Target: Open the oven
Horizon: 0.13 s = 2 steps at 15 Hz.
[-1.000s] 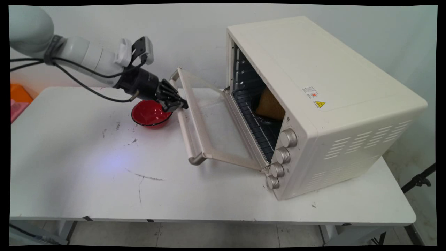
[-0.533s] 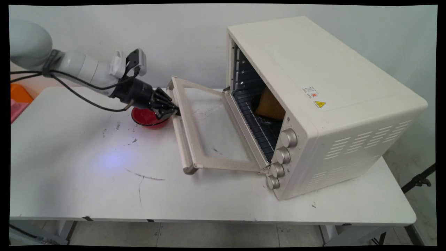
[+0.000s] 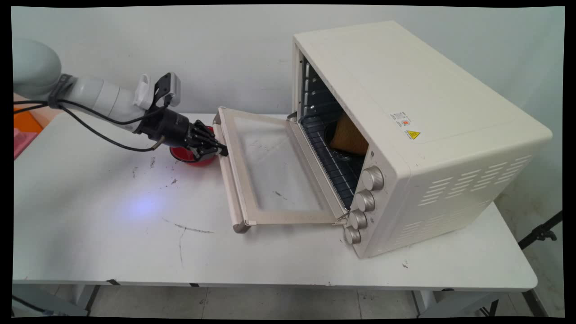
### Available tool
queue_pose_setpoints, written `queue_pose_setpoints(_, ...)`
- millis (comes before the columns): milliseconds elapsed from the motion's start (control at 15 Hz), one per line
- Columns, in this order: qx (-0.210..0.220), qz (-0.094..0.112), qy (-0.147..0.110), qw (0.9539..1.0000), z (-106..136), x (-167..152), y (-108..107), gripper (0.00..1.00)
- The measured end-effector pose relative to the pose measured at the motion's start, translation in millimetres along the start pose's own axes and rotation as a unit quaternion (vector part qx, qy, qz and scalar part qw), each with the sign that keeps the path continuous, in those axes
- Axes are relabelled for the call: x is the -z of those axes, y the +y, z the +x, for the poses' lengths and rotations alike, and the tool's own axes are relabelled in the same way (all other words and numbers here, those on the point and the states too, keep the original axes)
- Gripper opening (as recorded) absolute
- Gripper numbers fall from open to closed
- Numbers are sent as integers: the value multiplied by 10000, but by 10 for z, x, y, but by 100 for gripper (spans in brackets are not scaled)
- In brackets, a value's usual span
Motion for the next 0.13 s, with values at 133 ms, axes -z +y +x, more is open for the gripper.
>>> queue_pose_setpoints(133, -3, -28, 17, 10000, -42, 48, -5, 0)
